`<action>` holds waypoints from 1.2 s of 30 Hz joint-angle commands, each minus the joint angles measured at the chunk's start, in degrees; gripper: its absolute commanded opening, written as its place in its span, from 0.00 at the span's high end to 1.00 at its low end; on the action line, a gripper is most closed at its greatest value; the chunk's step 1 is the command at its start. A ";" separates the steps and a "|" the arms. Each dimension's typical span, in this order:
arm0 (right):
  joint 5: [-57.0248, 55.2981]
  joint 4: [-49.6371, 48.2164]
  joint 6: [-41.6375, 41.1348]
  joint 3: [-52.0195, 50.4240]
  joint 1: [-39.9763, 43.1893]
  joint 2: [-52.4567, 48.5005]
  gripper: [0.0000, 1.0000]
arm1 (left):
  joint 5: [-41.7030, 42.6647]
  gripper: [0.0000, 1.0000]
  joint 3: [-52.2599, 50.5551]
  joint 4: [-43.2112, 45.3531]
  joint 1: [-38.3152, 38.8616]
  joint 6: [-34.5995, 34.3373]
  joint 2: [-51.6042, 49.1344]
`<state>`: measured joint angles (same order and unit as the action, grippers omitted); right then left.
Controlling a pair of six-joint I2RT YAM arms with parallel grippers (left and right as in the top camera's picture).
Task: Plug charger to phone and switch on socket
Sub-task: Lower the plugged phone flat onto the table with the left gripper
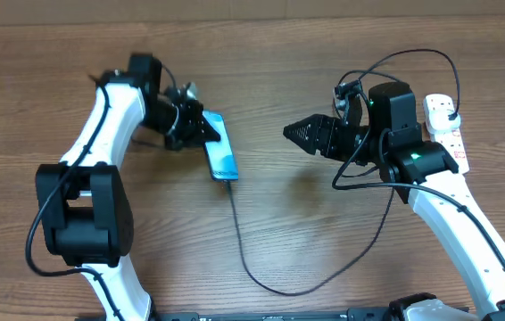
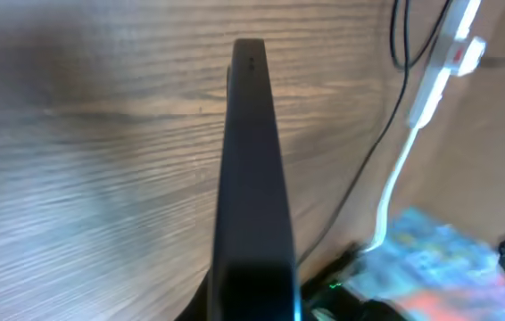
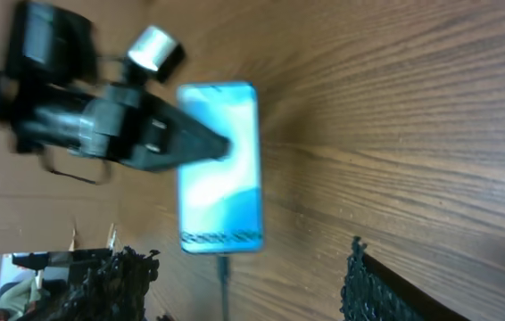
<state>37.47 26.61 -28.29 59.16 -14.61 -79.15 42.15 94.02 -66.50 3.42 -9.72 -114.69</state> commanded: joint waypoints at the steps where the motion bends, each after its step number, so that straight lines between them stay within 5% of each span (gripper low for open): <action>1: -0.37 -0.09 0.33 1.66 0.39 -0.17 0.28 | -4.00 0.96 7.37 -2.75 0.76 11.47 0.59; 7: -0.61 1.27 0.35 1.66 0.39 -0.17 0.28 | -4.68 0.96 8.35 -0.85 0.72 16.00 -0.15; 24: -1.88 4.94 1.42 1.55 0.37 -0.17 0.28 | 6.40 0.96 8.35 4.50 0.72 15.26 -16.37; 36: -2.95 5.27 1.64 1.55 0.37 -0.17 0.28 | 5.01 0.96 8.35 4.85 0.72 15.28 -19.19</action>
<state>35.46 31.88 -27.16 59.16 -14.61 -79.15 46.28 101.32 -61.87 3.77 4.67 -133.40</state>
